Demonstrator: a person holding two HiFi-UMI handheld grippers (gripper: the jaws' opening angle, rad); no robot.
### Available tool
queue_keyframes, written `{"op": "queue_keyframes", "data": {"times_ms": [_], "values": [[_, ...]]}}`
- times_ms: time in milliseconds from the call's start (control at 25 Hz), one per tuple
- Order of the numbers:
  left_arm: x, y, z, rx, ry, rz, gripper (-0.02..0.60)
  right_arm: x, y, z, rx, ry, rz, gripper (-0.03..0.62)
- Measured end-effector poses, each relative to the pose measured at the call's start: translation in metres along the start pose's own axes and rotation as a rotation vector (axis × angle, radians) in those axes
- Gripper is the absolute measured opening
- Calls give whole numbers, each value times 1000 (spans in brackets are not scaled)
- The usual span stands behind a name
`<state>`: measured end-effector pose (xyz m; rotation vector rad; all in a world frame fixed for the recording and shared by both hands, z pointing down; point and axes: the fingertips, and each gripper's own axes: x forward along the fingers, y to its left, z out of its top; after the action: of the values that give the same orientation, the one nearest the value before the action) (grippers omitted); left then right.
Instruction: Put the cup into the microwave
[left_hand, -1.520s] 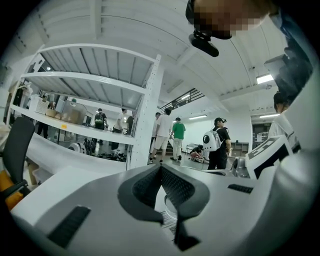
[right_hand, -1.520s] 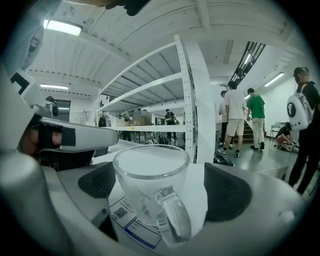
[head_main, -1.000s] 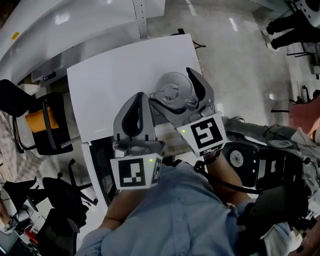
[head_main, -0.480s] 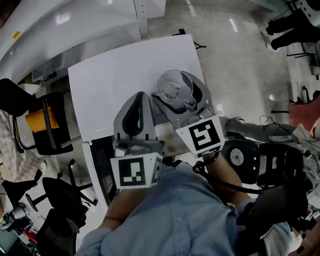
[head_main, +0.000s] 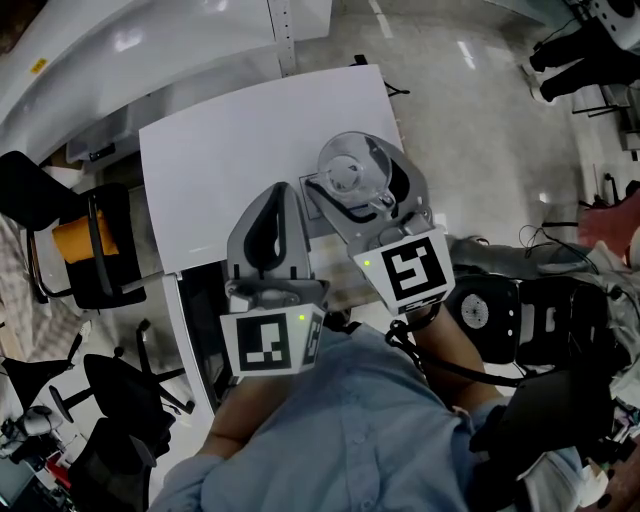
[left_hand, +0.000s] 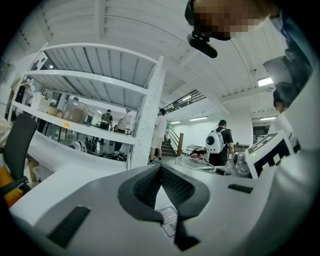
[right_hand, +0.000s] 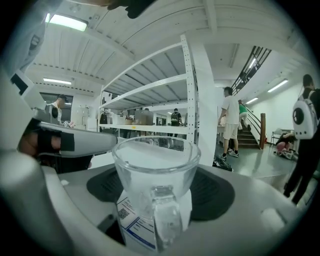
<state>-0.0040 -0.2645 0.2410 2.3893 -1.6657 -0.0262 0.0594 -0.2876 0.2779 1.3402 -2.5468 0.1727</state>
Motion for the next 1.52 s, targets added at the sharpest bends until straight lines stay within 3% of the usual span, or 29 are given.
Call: {"op": "queue_keyframes", "data": {"times_ms": [400,800,1160,1520], "values": [[-47,-30,0,16,-29,-17,6,-51,27,6,-26,-42,15,370],[-132,-53,-21,9,-39,-4,6,-112,85,-23,-33,-39,40,370],[-208,-47,-50,-2,-31,42,6,-144,151,-58,-32,-22,95,370],[-228,-28,-71,20,-21,70,6,-129,179,-85,-36,-6,140,370]]}}
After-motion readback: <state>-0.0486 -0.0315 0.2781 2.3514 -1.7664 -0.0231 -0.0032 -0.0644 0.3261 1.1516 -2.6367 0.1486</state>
